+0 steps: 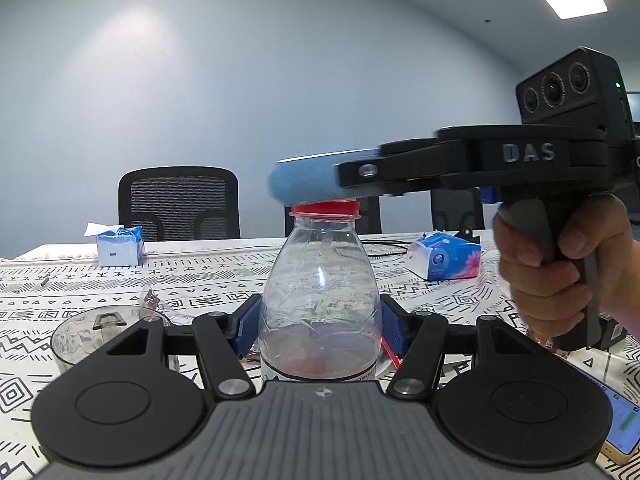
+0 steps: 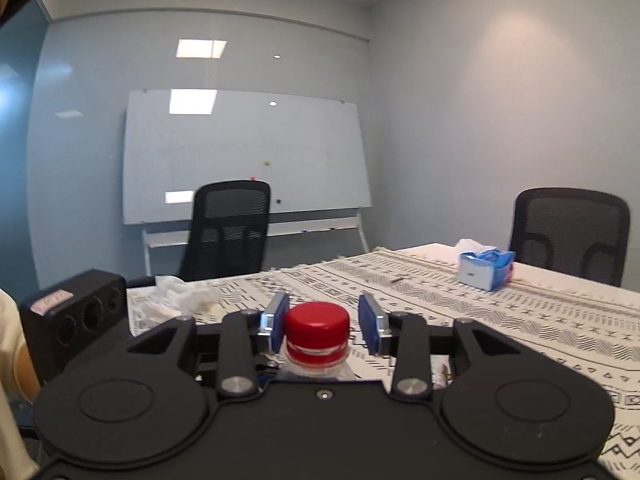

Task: Unscrew bottle cap and pour
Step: 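Twist the loosened red cap with the right tool, raising it off the threads, then lift the red cap up off the bottle neck with the right tool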

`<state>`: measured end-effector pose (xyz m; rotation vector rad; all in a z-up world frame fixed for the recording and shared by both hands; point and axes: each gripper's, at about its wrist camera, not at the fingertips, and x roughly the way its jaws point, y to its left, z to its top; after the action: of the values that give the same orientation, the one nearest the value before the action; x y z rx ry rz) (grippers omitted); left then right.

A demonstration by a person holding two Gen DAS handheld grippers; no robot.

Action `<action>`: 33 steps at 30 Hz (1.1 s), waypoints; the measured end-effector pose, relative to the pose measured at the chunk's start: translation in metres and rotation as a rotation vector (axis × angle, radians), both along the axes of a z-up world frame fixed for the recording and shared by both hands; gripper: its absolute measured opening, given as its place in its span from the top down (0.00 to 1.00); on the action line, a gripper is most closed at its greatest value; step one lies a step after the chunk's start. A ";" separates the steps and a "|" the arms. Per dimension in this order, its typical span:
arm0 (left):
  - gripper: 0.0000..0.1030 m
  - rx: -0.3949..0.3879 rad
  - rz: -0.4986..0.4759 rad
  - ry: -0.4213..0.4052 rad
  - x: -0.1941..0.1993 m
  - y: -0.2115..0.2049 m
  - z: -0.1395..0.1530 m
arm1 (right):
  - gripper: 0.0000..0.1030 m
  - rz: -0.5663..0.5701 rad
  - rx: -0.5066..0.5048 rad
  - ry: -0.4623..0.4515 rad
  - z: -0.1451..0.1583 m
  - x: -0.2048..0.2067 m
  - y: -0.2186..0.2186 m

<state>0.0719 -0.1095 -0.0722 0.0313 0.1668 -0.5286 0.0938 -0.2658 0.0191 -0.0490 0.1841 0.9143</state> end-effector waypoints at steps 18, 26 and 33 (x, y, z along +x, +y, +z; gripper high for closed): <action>0.43 0.007 -0.005 -0.001 -0.002 0.001 -0.001 | 0.46 -0.052 -0.006 -0.025 0.001 -0.010 -0.001; 0.42 0.015 -0.004 -0.002 -0.003 0.000 -0.001 | 0.55 -0.040 0.001 -0.021 -0.001 -0.016 -0.003; 0.42 0.018 -0.002 -0.005 -0.002 0.000 -0.001 | 0.67 -0.009 0.044 0.003 0.005 -0.013 -0.001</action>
<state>0.0703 -0.1095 -0.0734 0.0502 0.1668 -0.5288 0.0804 -0.2665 0.0238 -0.0059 0.1665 0.9095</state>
